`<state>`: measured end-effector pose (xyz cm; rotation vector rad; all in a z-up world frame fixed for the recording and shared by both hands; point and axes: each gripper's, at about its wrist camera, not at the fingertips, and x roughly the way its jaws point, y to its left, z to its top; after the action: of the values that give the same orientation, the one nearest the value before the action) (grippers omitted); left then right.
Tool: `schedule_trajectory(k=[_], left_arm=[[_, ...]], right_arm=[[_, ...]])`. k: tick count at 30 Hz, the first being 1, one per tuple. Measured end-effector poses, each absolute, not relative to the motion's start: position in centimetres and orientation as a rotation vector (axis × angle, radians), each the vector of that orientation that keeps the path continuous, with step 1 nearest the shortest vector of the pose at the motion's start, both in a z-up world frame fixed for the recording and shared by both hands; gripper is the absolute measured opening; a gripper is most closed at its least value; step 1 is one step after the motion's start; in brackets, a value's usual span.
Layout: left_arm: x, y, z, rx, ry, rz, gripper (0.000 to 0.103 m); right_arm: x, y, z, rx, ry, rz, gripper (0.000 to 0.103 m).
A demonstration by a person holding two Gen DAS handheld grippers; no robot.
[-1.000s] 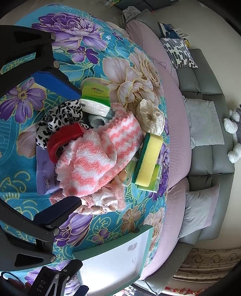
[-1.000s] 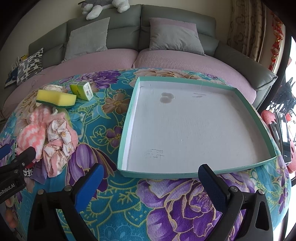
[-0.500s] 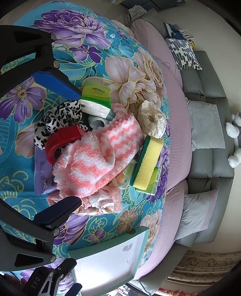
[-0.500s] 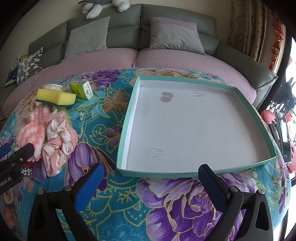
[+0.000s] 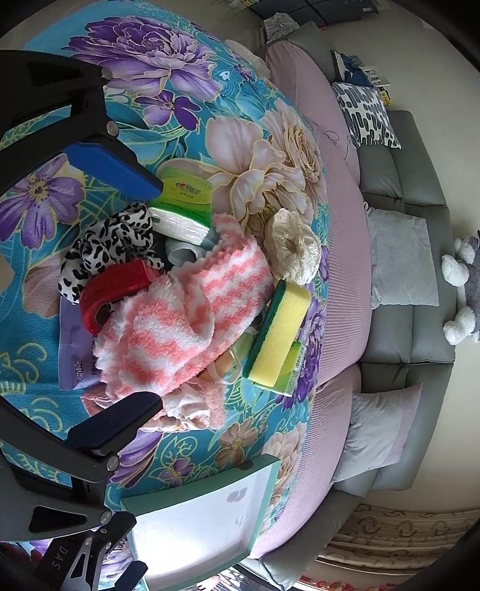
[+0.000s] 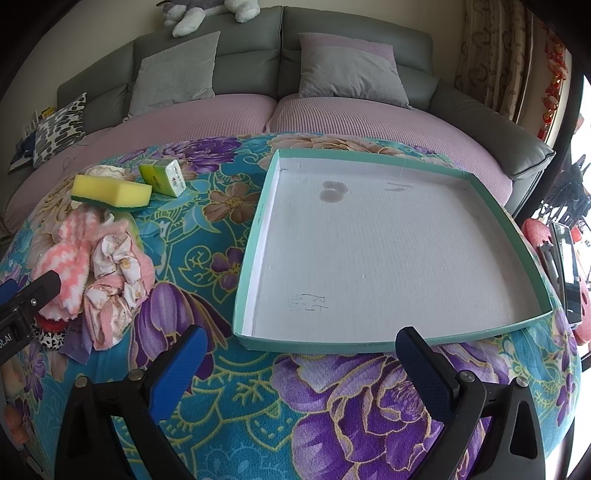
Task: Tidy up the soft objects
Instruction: 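Move both grippers toward the pile of soft items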
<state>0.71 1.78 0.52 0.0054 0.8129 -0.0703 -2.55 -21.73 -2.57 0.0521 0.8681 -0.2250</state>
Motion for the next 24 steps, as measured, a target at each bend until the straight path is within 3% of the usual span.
schedule_trajectory(k=[24], left_arm=[[0.59,2.22,1.32,-0.027,0.737,-0.074,0.103]], right_arm=[[-2.46,-21.73,-2.60,0.045,0.871,-0.233,0.103]])
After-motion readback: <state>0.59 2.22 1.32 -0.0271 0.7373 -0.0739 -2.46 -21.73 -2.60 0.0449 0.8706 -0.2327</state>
